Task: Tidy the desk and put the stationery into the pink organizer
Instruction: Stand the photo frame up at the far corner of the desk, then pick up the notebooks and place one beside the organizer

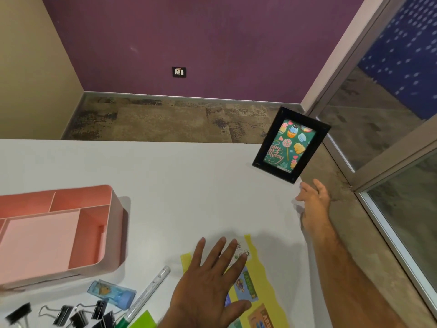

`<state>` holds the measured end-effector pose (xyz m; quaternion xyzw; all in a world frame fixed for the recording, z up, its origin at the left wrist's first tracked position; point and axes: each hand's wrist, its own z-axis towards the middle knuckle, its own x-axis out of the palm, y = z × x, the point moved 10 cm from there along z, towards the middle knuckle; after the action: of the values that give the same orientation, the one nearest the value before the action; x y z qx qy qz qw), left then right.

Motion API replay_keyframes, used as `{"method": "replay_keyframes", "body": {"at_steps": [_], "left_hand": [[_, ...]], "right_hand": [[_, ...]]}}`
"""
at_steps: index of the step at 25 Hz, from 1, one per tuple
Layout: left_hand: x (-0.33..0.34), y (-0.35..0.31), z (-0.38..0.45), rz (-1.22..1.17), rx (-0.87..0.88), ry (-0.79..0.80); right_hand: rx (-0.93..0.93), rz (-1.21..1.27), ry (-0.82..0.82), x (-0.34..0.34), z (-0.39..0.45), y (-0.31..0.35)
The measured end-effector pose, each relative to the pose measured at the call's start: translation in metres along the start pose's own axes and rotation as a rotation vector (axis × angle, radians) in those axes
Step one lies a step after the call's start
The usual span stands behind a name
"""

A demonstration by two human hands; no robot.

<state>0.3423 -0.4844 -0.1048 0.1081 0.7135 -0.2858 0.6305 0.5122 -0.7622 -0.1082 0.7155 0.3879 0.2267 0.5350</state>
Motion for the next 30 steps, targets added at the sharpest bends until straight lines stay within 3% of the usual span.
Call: {"method": "replay_keyframes", "body": {"at_steps": [6, 9, 11, 15, 18, 20, 23, 26, 30], "left_hand": [[-0.007, -0.004, -0.001, 0.076, 0.004, 0.028], [-0.014, -0.002, -0.008, 0.058, -0.049, 0.02], [-0.016, 0.005, -0.024, -0.077, -0.195, -0.018], [-0.04, 0.029, -0.082, -0.514, -0.646, -0.285], [-0.027, 0.025, -0.114, -0.818, -0.928, -0.257], [-0.022, 0.014, -0.125, -1.02, -1.023, -0.261], [-0.016, 0.0, -0.134, -1.288, -1.095, -0.28], [-0.01, -0.009, -0.14, -1.596, -1.115, -0.269], [-0.048, -0.004, -0.152, -1.504, -1.013, -0.321]], "right_hand": [[-0.001, -0.02, 0.097, -0.031, -0.068, -0.031], [-0.065, -0.306, 0.16, -0.043, -0.109, -0.031], [-0.111, -0.55, 0.172, -0.052, -0.134, -0.031], [-0.126, -0.804, 0.228, -0.062, -0.183, -0.04], [-0.092, -0.974, 0.278, -0.06, -0.211, -0.05], [-0.058, -1.028, 0.308, -0.057, -0.226, -0.057], [0.007, -0.953, 0.325, -0.058, -0.237, -0.066], [0.116, -0.706, 0.286, -0.074, -0.246, -0.068], [0.226, -0.374, 0.274, -0.086, -0.263, -0.058]]}}
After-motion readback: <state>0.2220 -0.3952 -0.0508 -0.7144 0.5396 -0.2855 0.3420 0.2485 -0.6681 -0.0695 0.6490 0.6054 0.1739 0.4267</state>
